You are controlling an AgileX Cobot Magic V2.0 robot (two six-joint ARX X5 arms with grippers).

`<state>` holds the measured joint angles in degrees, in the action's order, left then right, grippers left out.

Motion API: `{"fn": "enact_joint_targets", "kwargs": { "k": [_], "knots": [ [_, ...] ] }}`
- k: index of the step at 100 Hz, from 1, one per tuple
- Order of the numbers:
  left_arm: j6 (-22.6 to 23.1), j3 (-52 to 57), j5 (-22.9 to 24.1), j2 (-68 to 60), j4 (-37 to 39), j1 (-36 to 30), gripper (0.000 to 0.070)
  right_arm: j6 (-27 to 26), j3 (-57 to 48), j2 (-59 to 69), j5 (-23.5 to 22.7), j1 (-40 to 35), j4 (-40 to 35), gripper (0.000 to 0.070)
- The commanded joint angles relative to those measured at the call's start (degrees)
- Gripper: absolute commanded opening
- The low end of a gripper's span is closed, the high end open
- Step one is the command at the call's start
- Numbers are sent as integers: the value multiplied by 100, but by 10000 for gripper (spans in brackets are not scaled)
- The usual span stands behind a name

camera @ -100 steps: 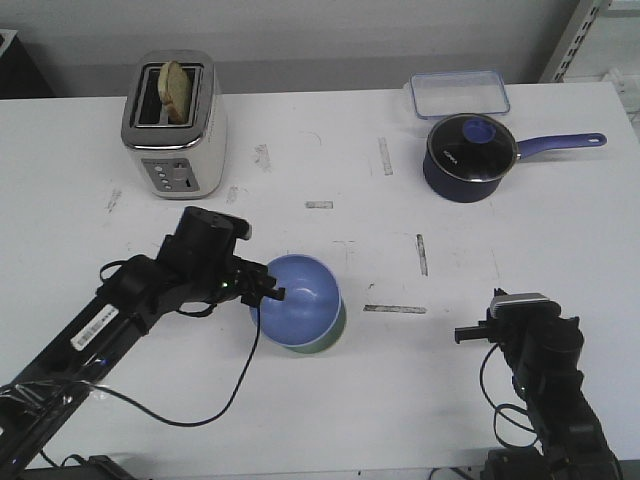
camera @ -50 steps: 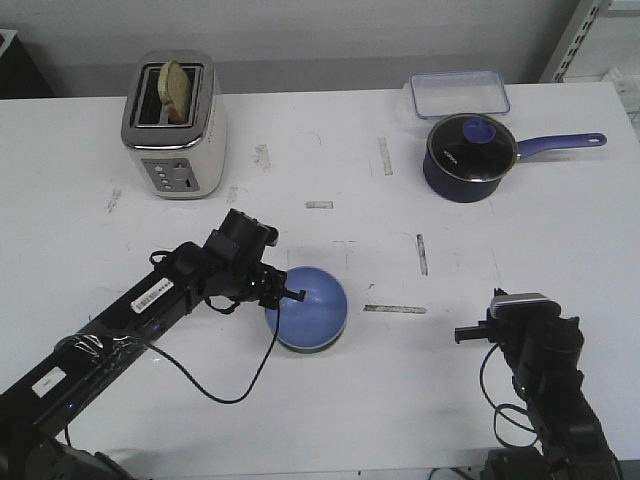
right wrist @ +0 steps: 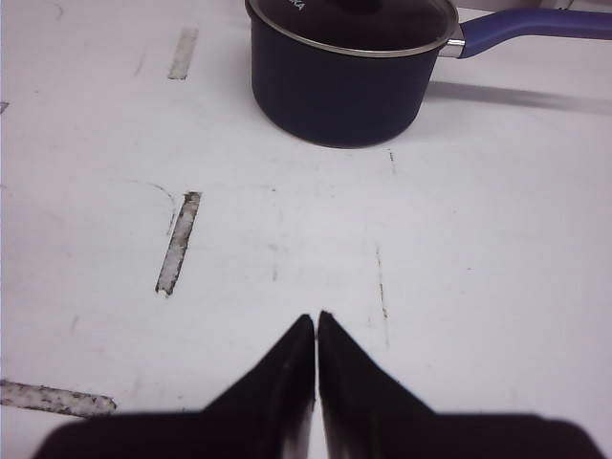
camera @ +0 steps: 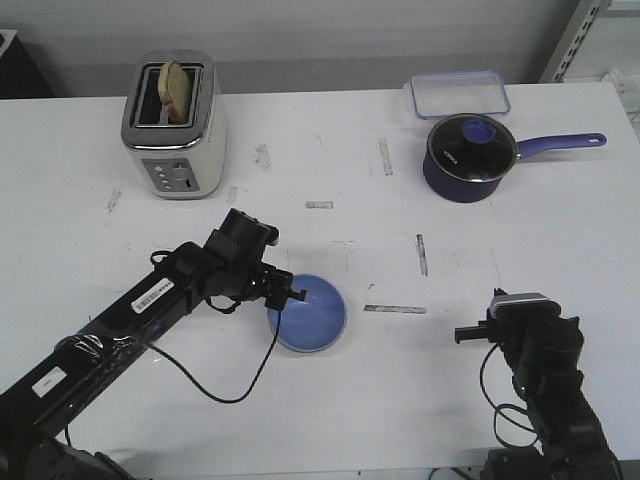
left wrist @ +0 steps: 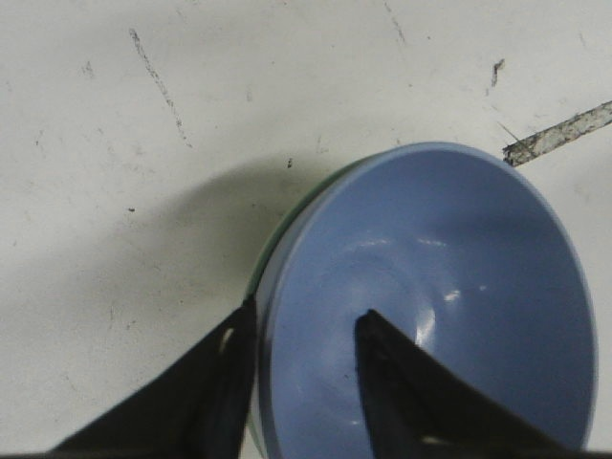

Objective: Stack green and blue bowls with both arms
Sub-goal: 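Lift the blue bowl with the left gripper and lower it into the green bowl, then open the left gripper and withdraw it from the stacked bowls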

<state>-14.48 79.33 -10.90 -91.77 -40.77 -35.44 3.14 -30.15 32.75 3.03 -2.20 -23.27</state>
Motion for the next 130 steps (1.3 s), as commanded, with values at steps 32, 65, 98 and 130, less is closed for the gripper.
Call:
{"fn": "enact_joint_targets", "kwargs": {
  "k": [32, 65, 98, 130],
  "knots": [
    [131, 103, -24, 35, 31, -9, 663, 9, -13, 31, -2, -4, 55, 0],
    [192, 409, 160, 691, 28, 566, 117, 11, -13, 31, -2, -4, 52, 0],
    [1045, 433, 1165, 1574, 61, 1532, 0, 7, -13, 17, -2, -4, 74, 0],
    [1305, -1147, 2022, 2981, 776, 2540, 0, 4, -13, 17, 0, -4, 76, 0]
  ]
}}
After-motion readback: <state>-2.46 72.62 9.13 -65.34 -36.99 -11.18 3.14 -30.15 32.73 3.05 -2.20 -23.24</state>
